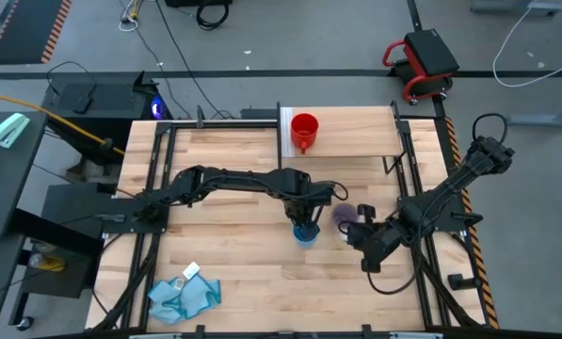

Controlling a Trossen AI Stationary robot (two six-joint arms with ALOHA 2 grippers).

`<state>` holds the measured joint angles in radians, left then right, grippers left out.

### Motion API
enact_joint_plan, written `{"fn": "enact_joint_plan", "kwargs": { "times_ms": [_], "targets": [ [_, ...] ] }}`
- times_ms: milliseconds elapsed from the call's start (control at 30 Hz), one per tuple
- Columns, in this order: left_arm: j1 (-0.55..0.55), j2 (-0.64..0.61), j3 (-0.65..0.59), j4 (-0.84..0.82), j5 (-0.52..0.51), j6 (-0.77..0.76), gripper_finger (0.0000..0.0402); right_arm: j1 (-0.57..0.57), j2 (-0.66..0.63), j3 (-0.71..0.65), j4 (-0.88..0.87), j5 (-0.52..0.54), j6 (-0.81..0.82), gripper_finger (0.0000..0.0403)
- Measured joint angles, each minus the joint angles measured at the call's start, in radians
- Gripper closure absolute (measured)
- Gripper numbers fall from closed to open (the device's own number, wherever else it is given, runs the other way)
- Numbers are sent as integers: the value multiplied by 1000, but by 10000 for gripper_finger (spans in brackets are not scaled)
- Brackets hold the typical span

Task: Stack small to large cups/mugs on shelf
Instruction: Put the blue cup on the shelf

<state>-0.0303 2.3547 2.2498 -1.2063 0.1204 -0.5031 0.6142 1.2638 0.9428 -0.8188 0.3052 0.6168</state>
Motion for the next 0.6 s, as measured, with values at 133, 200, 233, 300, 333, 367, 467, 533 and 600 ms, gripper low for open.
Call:
{"fn": "enact_joint_plan", "kwargs": {
  "times_ms": [133, 200, 233, 300, 333, 367, 467, 533, 600],
  "targets": [
    [0, 10, 3, 13, 11, -4, 393, 11, -9, 0, 3, 7, 8, 396],
    [0, 11, 1, 15, 17, -5, 387, 12, -9, 0, 3, 7, 8, 396],
    [0, 11, 2, 21, 10, -4, 382, 12, -9, 0, 3, 8, 8, 396],
    [0, 11, 2, 22, 13, -4, 371, 11, -9, 0, 3, 8, 8, 396],
    [0, 11, 2, 27, 13, -4, 366, 11, -9, 0, 3, 9, 8, 396],
    [0, 11, 2, 31, 13, -3, 363, 11, -9, 0, 3, 8, 8, 396],
    [0, 11, 2, 30, 13, -1, 361, 11, -9, 0, 3, 8, 9, 396],
    [0, 11, 2, 31, 13, 8, 361, 11, -9, 0, 3, 8, 8, 396],
    [0, 11, 2, 37, 12, 22, 361, 11, -9, 0, 3, 8, 8, 396]
  ]
}}
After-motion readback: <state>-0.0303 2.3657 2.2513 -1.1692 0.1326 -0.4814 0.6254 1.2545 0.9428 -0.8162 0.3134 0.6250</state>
